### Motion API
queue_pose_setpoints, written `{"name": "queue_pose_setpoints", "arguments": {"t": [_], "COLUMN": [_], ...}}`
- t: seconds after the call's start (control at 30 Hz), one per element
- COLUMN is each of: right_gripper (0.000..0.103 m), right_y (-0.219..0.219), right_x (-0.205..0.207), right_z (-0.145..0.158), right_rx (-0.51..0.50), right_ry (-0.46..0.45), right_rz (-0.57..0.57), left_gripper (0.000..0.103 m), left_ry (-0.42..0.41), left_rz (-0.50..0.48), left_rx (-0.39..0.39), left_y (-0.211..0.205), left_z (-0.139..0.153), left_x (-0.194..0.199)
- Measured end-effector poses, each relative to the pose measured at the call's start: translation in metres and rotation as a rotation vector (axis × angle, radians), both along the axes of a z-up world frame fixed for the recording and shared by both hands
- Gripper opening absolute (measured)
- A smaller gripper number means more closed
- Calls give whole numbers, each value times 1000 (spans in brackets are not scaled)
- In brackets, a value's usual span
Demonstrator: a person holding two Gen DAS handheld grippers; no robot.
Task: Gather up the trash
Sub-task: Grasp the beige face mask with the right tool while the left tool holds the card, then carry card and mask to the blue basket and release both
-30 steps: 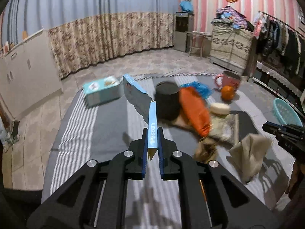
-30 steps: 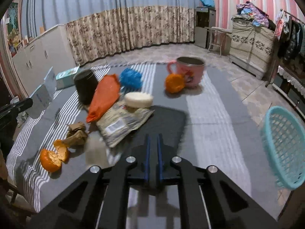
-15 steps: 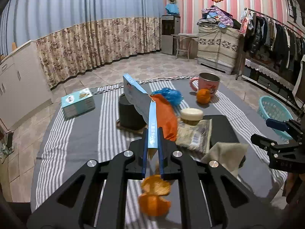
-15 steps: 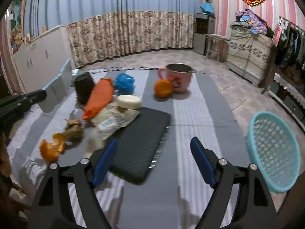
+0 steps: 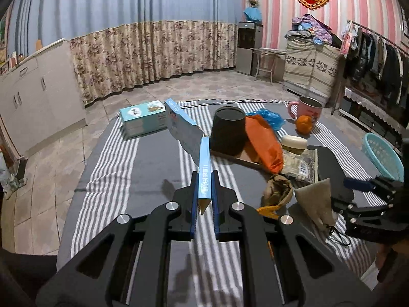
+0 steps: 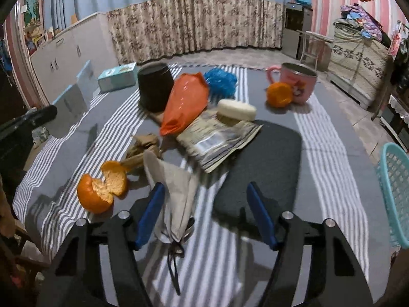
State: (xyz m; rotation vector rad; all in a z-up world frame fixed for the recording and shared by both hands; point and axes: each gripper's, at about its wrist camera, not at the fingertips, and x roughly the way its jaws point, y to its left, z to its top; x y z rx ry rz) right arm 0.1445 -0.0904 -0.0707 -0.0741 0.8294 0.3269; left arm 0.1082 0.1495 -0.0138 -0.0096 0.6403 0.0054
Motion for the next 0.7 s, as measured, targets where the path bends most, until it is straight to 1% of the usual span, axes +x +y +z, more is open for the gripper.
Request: {"name": "queue_pose_setpoints", "arguments": {"t": [0.07,0.13,0.2,0.3,0.33,0.37,0.4,0.47,0.6,0.7], "right_gripper": [64,56,44,35,33,21,15,13,12,12], "right_y": [6,14,20,25,26,27,27,20,-5,-37], "right_x": [-2,-4,-5,0,-1,-2,-2,-4,-7,-10], "right_z": [-4,-11,-17,-28,-29,-27,-26,-18,7,34], "right_rx": [5,3,1,31,29,29,27,42,69,75], "right_ry": [16,38,63,114,104,95,91,63,-1,-63], "right_rz": [23,52,68,85,91,104,106,97,68,24], "left_gripper": [8,8,8,8,8,8,8,8,8,8], "left_ry": [-3,-3,2,7,8,9,9,6,-4,-16], "left_rz": [6,10,11,12,12,12,11,11,0,-24], "left_rx": [2,4,5,1,1,2,2,3,10,15], "left_y": [5,8,11,13,13,13,13,13,7,-8], "left_z": [0,-1,-4,-7,-8,-8,-8,-8,-6,0], "left_x": [-2,-3,-4,-5,-6,-5,-5,-6,-5,0]}}
